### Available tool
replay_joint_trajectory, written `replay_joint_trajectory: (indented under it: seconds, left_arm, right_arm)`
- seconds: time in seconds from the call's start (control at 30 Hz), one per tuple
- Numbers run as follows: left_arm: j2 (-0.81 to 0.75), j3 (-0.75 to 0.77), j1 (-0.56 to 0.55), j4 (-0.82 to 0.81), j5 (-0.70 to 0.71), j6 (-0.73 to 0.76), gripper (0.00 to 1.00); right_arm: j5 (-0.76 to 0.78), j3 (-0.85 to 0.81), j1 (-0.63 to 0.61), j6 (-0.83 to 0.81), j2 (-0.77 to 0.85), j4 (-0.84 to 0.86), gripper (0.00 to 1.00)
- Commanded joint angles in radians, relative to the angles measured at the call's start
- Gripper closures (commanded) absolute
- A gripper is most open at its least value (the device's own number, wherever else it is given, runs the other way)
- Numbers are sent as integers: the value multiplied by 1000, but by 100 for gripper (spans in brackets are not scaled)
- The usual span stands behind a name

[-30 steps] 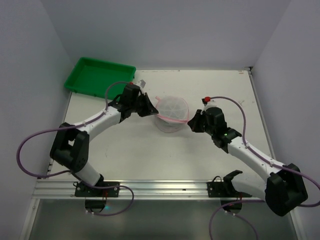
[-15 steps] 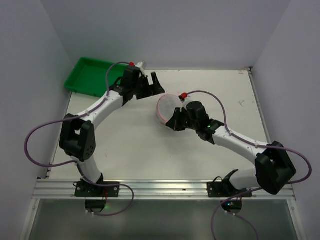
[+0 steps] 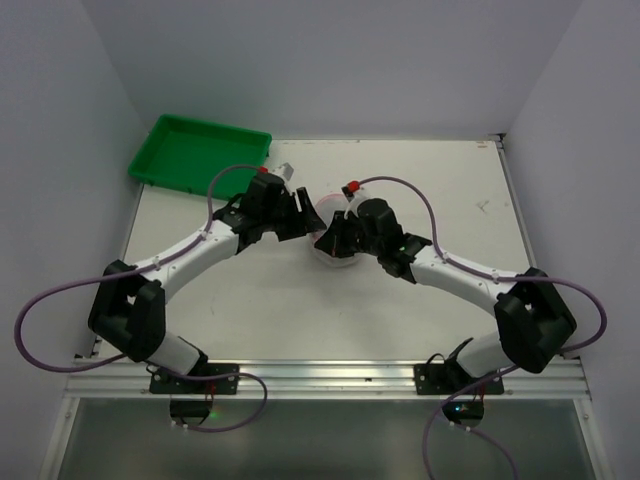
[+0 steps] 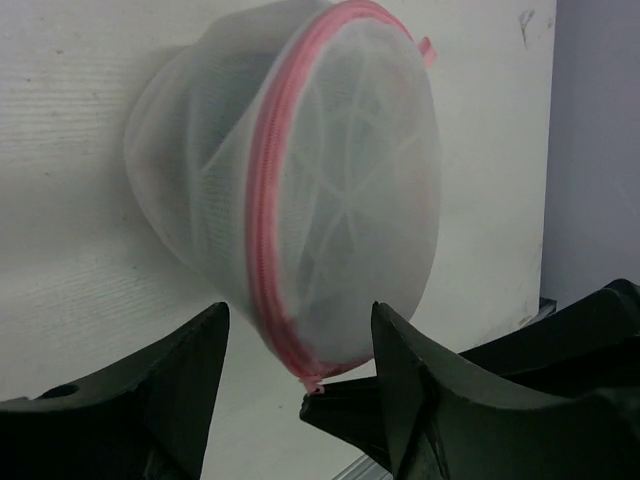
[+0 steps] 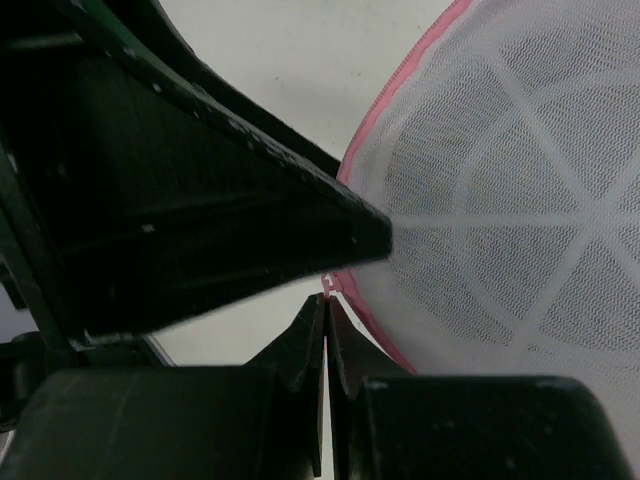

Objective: Unzip the laundry bag and remove the bra

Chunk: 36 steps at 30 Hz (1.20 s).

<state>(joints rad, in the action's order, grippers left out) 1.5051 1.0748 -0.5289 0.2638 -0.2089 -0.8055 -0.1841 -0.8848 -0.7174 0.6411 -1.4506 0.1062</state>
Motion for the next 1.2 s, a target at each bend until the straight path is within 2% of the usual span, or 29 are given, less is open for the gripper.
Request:
replay_joint_trajectory:
  seconds: [0.0,0.1,0.13,0.2,0.23,0.37,0.43,0.5,0.57,0.7,0.8,0.83,0.9,0.93,1.0,1.03,1.07,1.17]
  left_arm:
    - [18,7,-28,-67,13,-46,39]
    - [33,8,-40,-77,20,-50,57]
    - [35,7,-42,-75,26,-50,72]
    - [32,5,-40,-69,37,-47,87]
    - [30,8,-39,-48,61,-35,99]
    - [15,10,6,-6,69,6,100]
    - [3,-4,39,-8,52,32,100]
    - [-3,-7,58,-8,39,57,100]
    - [15,7,72,-3,10,104,100]
    - [99,100,78,2,-52,234,100]
    - [205,244,79,20,-104,278,100]
    - [231,316,79,22,-122,282,96]
    - [282,376,81,23,-135,270,76]
    - [290,396,79,20,-147,249,55]
    - [277,410,79,17,-144,208,25]
    - [262,399,79,17,-120,197,5]
    - [224,358,79,21,-101,183,0]
    - [134,236,79,41,-35,129,0]
  right_arm:
    - [-14,-52,-20,-3,-10,40,100]
    - [6,-54,-27,-18,-4,18,100]
    - [11,-48,-27,-21,7,10,100]
    - [41,-36,-27,-41,25,-20,100]
    - [51,-14,-27,-47,38,-32,100]
    - [153,64,-11,-116,126,-101,100]
    - [169,134,50,-133,163,-146,100]
    - [125,187,155,-133,226,-151,100]
    - [110,234,208,-149,262,-152,100]
    - [72,201,222,-218,274,-194,100]
    - [-38,161,205,-209,250,-156,100]
    - [-55,144,197,-187,228,-139,100]
    - [-92,120,165,-137,204,-113,100]
    - [-101,94,151,-120,191,-79,100]
    - [-97,67,100,-81,154,-41,100]
    - [-86,43,86,-72,142,-30,100]
    - [-80,31,72,-66,116,-19,100]
    - [-69,-5,38,-47,64,7,100]
